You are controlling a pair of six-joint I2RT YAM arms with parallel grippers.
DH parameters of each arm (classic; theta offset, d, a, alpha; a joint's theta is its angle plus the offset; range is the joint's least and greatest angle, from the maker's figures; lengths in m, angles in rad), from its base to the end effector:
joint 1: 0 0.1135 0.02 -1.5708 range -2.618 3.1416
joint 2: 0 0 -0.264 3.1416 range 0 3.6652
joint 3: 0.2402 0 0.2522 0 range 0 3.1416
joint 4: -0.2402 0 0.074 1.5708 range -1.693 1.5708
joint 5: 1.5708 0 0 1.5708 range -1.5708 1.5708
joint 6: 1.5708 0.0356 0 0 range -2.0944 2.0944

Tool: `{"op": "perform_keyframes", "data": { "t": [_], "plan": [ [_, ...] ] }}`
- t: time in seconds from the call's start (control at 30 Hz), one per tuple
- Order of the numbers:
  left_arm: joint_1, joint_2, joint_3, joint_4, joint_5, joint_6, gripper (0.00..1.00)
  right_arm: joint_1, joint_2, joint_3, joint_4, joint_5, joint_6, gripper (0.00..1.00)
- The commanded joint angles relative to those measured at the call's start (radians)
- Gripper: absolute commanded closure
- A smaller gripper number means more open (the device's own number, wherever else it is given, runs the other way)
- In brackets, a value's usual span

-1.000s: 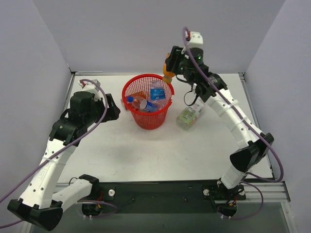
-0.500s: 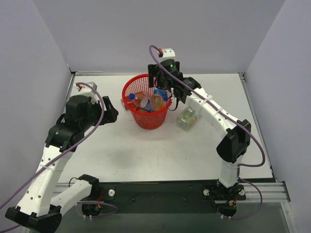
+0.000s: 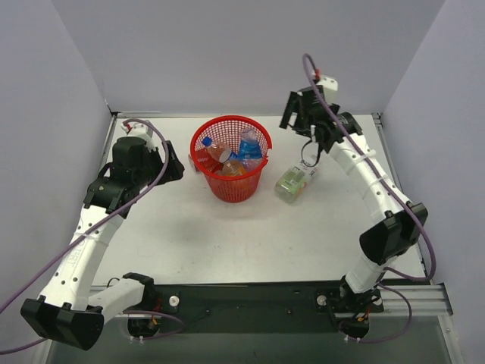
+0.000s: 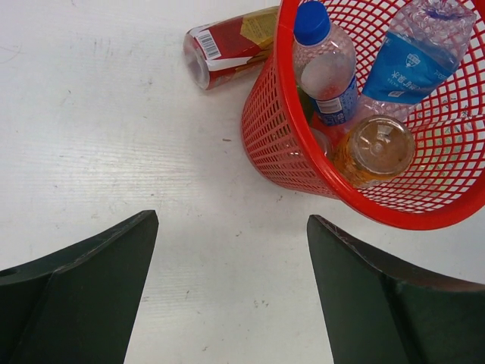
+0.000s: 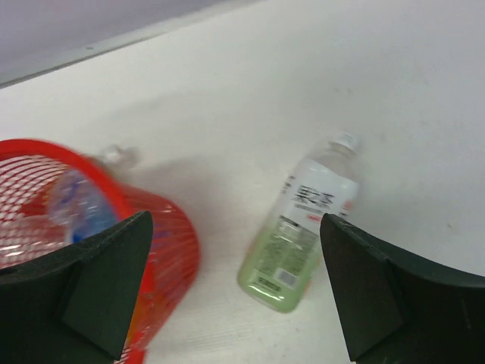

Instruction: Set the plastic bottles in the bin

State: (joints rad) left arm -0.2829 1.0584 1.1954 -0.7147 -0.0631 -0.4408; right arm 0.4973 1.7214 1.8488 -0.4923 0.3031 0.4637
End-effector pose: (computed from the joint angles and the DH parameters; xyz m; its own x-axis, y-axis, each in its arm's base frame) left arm 0.2088 -0.0584 0.3767 -0.5715 -0.2773 -0.7723 -0.0176 0.9451 -0.3263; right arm 0.3530 0.1795 0.4266 -0.3745 0.2824 -0.8832 -0.0478 0.9453 0.3225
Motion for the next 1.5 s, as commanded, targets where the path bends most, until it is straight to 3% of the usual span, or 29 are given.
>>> {"op": "perform_keyframes", "data": {
  "t": [0.0, 0.33, 0.63, 0.97, 1.0, 1.1, 1.13, 1.23, 1.47],
  "plan": [
    [0.033, 0.006, 0.023, 0.092, 0.045, 0.008, 0.09, -0.176, -0.065, -0.17, -0.12, -0.123, 0.167, 0.14],
    [0.059, 0.038, -0.002, 0.127, 0.088, -0.004, 0.1, -0.344, 0.144, -0.224, -0.088, -0.342, 0.274, 0.16],
    [0.08, 0.061, -0.01, 0.133, 0.103, 0.007, 0.1, -0.327, 0.245, -0.241, -0.058, -0.318, 0.352, 0.16],
    [0.1, 0.081, -0.005, 0.139, 0.111, 0.016, 0.1, -0.324, 0.372, -0.198, -0.068, -0.306, 0.331, 0.17],
    [0.1, 0.081, -0.005, 0.141, 0.114, 0.016, 0.1, -0.324, 0.372, -0.2, -0.068, -0.306, 0.331, 0.19],
    [0.103, 0.08, -0.01, 0.141, 0.115, 0.013, 0.1, -0.322, 0.339, -0.198, -0.069, -0.266, 0.316, 0.45],
    [0.105, 0.078, -0.01, 0.139, 0.117, 0.013, 0.09, -0.321, 0.324, -0.186, -0.08, -0.247, 0.308, 0.69],
    [0.103, 0.072, -0.014, 0.139, 0.118, 0.013, 0.1, -0.318, 0.244, -0.128, -0.113, -0.216, 0.28, 0.95],
    [0.106, 0.055, -0.016, 0.138, 0.12, 0.004, 0.1, -0.25, 0.032, 0.099, -0.121, -0.147, 0.167, 0.96]
  ]
}}
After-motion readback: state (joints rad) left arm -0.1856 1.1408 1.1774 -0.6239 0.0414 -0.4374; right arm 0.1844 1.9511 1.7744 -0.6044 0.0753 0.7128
